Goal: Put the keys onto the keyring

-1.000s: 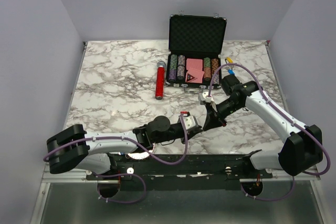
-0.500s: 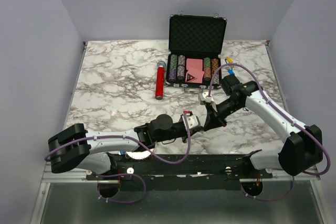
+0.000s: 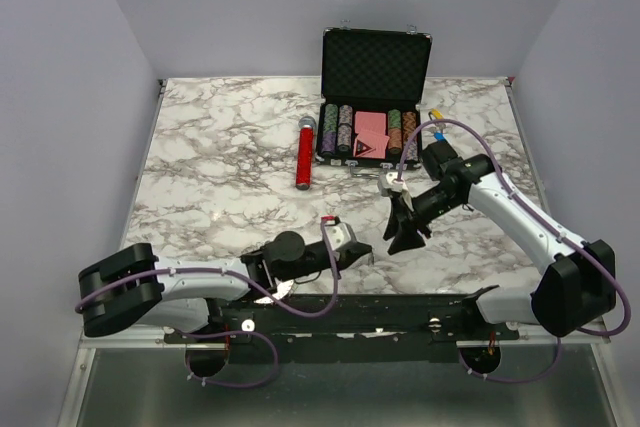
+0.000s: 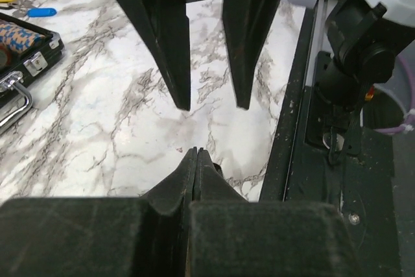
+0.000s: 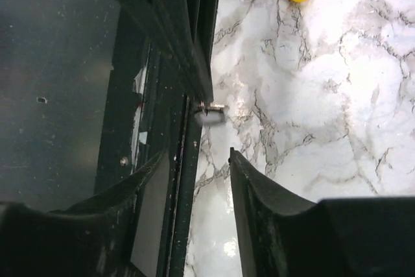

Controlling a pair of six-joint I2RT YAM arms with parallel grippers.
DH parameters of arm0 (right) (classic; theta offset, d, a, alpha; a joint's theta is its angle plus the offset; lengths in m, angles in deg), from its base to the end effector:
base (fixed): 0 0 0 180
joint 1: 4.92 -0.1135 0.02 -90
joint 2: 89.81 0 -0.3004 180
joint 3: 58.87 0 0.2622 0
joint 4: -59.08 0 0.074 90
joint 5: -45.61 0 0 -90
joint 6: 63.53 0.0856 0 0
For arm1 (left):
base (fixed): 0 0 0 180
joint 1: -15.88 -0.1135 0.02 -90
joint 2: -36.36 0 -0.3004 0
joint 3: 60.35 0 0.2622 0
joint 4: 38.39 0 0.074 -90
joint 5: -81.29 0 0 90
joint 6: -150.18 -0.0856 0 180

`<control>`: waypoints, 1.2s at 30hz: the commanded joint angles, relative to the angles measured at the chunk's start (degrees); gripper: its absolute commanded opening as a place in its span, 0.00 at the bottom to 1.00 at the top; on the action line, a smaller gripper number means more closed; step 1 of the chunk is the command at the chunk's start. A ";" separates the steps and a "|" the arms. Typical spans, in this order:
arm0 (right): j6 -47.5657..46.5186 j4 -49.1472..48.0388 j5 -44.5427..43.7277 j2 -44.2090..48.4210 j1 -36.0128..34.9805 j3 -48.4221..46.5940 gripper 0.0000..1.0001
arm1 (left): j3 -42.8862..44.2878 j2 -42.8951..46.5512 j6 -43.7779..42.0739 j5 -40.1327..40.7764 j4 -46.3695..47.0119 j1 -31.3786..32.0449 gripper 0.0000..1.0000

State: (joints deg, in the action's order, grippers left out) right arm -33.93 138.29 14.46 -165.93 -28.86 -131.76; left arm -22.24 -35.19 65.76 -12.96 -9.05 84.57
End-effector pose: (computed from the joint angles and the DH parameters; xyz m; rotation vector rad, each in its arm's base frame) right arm 0.1762 0.1584 0.2731 -1.6909 1.7325 1.2461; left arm 0.1041 -0.2843 0.2426 0.9667 1.4586 -1.0345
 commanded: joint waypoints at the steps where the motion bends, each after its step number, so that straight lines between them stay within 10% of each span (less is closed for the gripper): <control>1: 2.04 -0.59 3.63 1.32 0.12 -3.00 0.54 | -8.95 3.78 7.24 6.07 20.67 -0.48 0.00; 6: 0.73 0.29 7.85 0.71 0.74 -5.29 0.55 | -17.31 0.98 9.36 9.78 49.05 -0.57 0.00; 36: 22.26 -16.40 14.28 4.57 0.65 -6.09 0.32 | -6.87 1.94 8.21 8.73 48.75 -0.57 0.00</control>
State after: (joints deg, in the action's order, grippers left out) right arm -13.50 123.97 26.92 -161.51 -28.43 -139.16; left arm -30.04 -33.24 73.67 -5.23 23.51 84.13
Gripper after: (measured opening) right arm 0.331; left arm 0.007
